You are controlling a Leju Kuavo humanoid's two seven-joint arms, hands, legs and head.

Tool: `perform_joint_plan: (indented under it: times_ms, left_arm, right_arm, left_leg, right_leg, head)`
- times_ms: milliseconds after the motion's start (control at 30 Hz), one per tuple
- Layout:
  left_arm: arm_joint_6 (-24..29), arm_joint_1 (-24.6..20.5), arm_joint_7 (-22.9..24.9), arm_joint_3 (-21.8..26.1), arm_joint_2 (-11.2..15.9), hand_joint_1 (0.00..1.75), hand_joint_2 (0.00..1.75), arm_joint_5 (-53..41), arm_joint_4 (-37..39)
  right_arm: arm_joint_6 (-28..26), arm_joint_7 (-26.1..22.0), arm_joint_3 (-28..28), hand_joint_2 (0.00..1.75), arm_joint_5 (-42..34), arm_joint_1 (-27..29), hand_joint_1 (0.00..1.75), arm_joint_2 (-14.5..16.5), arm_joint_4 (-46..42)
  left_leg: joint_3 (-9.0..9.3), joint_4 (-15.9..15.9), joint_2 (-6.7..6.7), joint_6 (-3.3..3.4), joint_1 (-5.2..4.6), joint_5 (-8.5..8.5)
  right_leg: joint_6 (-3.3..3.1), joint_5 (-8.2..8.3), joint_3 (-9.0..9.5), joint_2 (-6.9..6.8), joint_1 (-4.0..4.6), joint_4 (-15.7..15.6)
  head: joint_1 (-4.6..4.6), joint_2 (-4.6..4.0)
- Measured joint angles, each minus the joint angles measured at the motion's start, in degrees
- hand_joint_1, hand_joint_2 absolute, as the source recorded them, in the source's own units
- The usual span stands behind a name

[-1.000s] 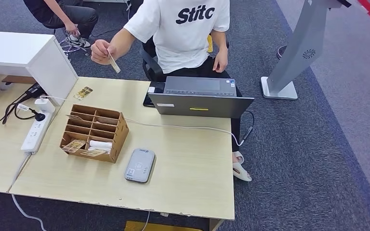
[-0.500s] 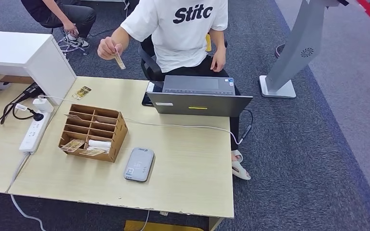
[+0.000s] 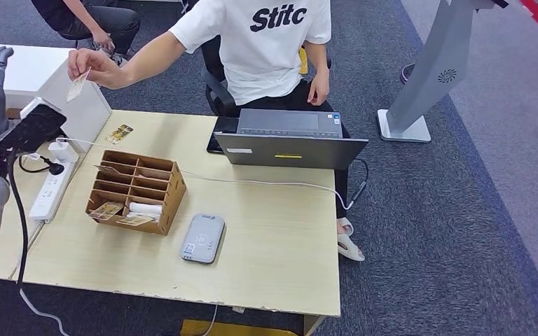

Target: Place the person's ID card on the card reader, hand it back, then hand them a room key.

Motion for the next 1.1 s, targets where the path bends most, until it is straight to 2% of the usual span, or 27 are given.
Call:
perform_joint_plan:
  times_ms: [167, 367, 967, 1000, 1100]
  left_arm:
    - [-2.0, -3.2, 1.0, -4.6, -2.5, 0.00, 1.75, -1.8, 0.7]
    - [-2.8, -4.5, 1.1, -7.8, -3.7, 0.00, 1.75, -2.1, 1.0]
    - [-2.9, -4.7, 1.1, -9.4, -4.3, 0.01, 1.75, -2.1, 1.2]
    - [-3.0, -4.7, 1.1, -9.4, -4.3, 0.18, 1.75, -2.0, 1.3]
    - [-3.5, -4.7, 1.1, -9.4, -4.3, 1.44, 1.75, -1.4, 1.3]
  right_arm:
    - [0.5, -0.1, 0.1, 1.75, 0.3, 0.0, 0.00, 0.0, 0.0]
    - [0.5, 0.0, 0.1, 1.75, 0.6, 0.0, 0.00, 0.0, 0.0]
    - [0.5, 0.1, 0.2, 1.75, 0.6, 0.0, 0.00, -0.1, 0.1]
    - [0.5, 0.1, 0.2, 1.75, 0.6, 0.0, 0.00, -0.1, 0.1]
    - [0.6, 0.2, 0.2, 1.75, 0.6, 0.0, 0.00, -0.1, 0.1]
  left_leg:
    - [-0.01, 0.0, 0.01, 0.03, -0.01, 0.02]
    - [-0.01, 0.0, 0.04, -0.01, 0.00, 0.05]
    - [-0.06, 0.0, 0.03, 0.03, 0.00, 0.12]
    - [-0.06, 0.0, 0.03, 0.03, 0.00, 0.12]
    - [-0.07, 0.0, 0.03, 0.03, 0.00, 0.12]
  right_leg:
    - [-0.01, 0.03, -0.02, 0.01, 0.00, 0.0]
    - [-0.02, 0.03, -0.05, 0.04, 0.01, 0.0]
    - [0.00, 0.06, -0.07, 0.06, 0.00, 0.0]
    - [0.00, 0.06, -0.07, 0.06, 0.00, 0.0]
    - [0.00, 0.07, -0.07, 0.06, 0.00, 0.0]
  head:
    - [0.00, 0.00]
    - [-0.01, 0.00]
    - [-0.01, 0.00]
    - [-0.01, 0.00]
    - [-0.01, 0.00]
